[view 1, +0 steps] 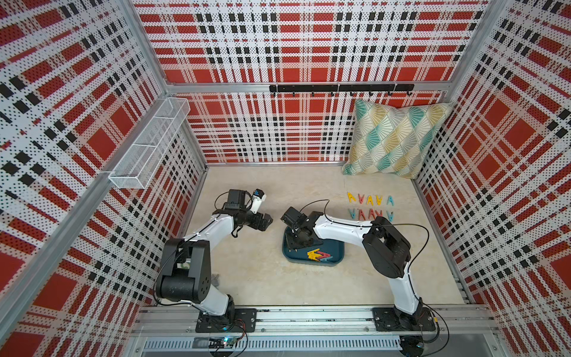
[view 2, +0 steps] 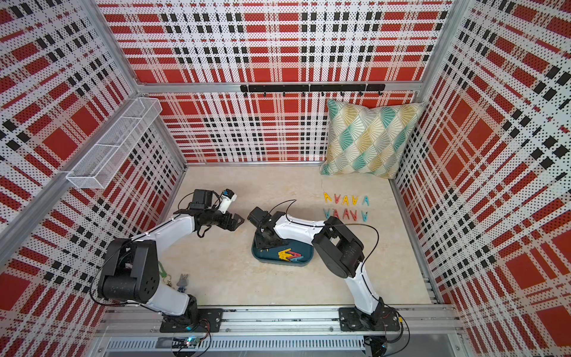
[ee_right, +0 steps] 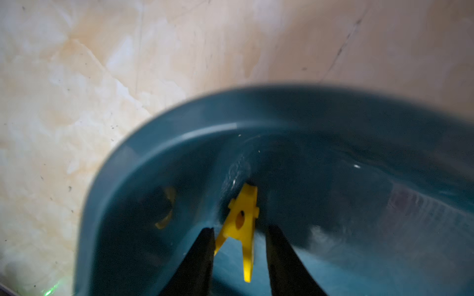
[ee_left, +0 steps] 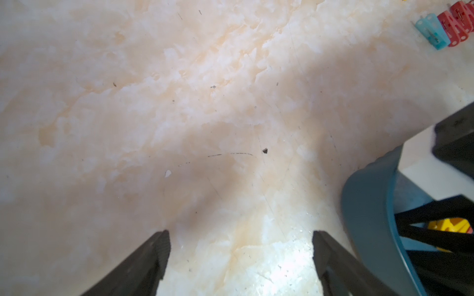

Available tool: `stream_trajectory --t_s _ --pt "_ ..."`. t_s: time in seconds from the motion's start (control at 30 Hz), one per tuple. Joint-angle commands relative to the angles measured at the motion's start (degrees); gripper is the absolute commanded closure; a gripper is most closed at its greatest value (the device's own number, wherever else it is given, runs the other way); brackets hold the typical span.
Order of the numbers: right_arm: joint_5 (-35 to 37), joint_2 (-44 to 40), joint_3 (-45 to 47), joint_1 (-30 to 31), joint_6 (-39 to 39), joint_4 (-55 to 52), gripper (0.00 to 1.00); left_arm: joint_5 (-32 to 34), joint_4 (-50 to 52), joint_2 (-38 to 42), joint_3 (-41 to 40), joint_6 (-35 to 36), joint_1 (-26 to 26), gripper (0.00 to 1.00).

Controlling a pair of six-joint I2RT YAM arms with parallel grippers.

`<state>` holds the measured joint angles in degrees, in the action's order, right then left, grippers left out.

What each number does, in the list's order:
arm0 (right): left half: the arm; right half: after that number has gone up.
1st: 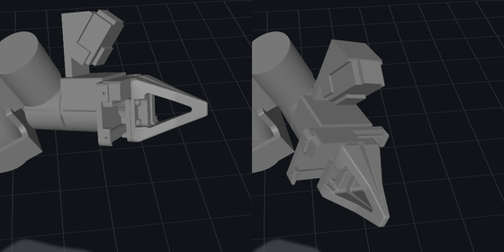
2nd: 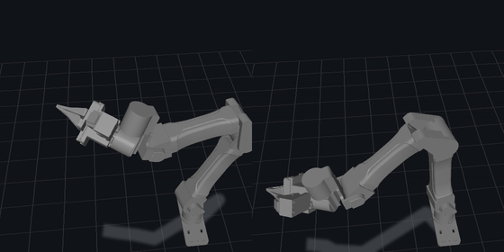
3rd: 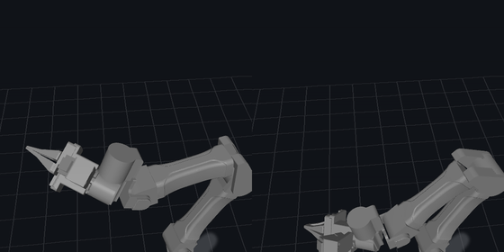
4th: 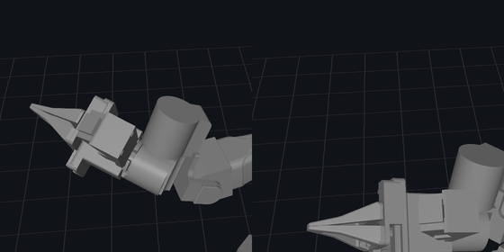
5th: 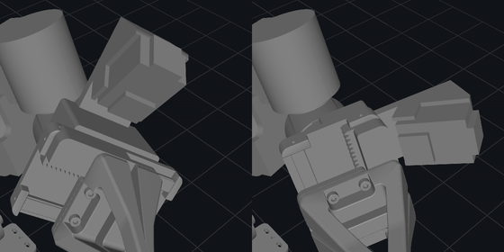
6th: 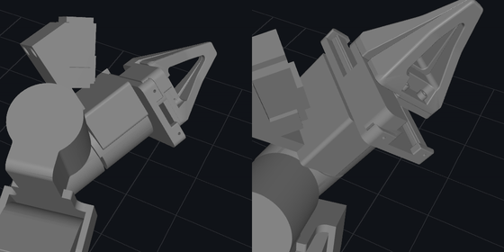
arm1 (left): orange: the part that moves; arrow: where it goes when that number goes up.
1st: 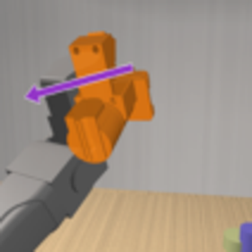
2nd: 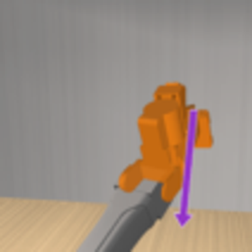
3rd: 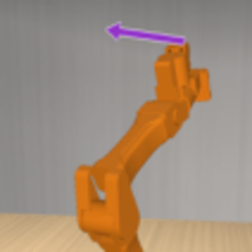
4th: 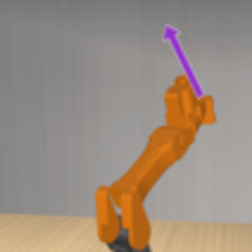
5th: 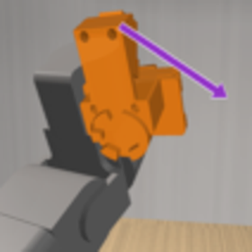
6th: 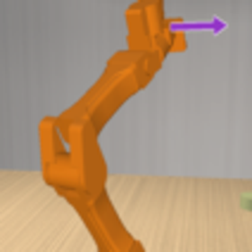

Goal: Take the clothespins out of the storage box
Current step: Pick up the clothespin from the storage box.

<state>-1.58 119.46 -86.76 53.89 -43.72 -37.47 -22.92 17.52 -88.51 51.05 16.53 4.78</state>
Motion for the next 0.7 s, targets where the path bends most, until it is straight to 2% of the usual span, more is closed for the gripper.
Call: stream_trajectory --t_s 0.0,0.37,0.67 --pt "3.1 2.4 -0.6 0.2 -0.5 -3.7 0.65 -0.8 -0.9 1.4 -0.9 -0.3 -0.5 0.08" --pt "4.7 1.4 -2.6 0.1 0.7 -4.3 0.80 -1.3 -0.9 1.2 -0.9 -0.3 -0.3 0.08" --pt "5.8 0.9 -3.7 0.1 1.7 -5.0 0.83 -1.3 -0.9 0.7 -1.0 -0.3 -0.3 0.08"
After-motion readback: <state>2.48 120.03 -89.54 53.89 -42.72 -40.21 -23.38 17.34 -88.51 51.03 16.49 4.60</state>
